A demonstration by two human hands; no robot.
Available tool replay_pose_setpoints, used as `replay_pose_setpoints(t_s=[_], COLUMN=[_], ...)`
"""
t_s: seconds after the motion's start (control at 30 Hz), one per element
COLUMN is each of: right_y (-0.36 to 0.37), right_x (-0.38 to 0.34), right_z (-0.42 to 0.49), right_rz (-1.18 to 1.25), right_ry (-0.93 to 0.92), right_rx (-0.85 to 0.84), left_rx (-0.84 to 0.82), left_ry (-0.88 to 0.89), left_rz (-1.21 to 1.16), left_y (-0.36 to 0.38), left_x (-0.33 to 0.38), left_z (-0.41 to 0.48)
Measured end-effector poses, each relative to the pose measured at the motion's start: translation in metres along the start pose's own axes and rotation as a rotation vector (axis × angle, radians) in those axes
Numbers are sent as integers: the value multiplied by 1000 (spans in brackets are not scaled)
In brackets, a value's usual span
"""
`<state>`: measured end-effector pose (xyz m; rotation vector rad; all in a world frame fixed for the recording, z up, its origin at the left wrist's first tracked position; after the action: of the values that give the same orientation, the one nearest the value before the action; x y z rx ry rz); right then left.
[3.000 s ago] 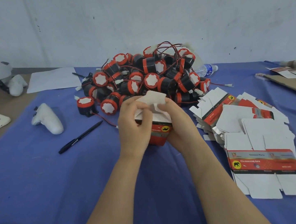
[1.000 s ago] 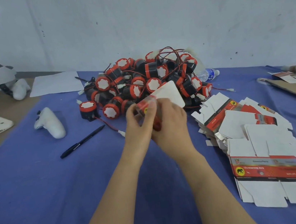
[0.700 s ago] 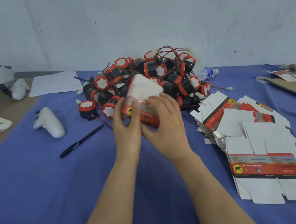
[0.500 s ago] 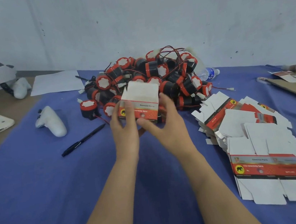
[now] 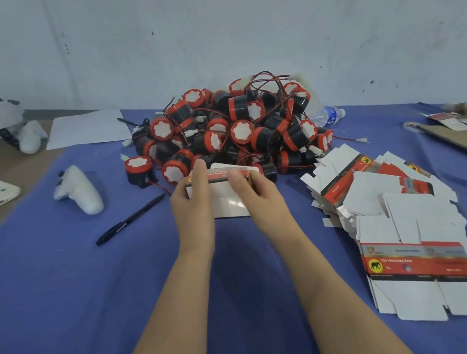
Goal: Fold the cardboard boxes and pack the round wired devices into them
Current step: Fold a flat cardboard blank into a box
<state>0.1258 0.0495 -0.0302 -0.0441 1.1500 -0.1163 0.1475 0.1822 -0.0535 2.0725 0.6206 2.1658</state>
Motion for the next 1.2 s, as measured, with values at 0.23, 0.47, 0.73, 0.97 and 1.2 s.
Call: replay_pose_setpoints(t_s=[0.23, 0.47, 0.73, 0.97, 1.2], right_y=[-51, -68, -30, -27, -14], right_x=[33, 14, 21, 41, 30], right_z=[4, 4, 3, 5, 0], right_rz=[243, -64, 172, 337, 572], right_ry=[251, 1, 140, 284, 320], right_rx=[310, 474, 283, 135, -54], left_rx=[-95, -9, -122, -79, -146], left_ry=[220, -127, -347, -140, -112], left_rz=[222, 54, -223, 2, 29], left_y=[15, 4, 12, 3, 10], left_x=[23, -11, -30, -13, -9], left_z=[-16, 5, 4, 3, 2])
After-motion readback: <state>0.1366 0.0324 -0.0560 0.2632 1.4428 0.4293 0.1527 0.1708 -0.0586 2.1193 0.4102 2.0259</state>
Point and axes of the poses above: each hand's wrist, its own z-axis towards the middle knuckle, its own y-axis out of the palm, x = y × z, the point moved 10 cm from there along z, towards the middle knuckle, and after that the axes turned 8 degrees about -y, right-handed, at the moved point
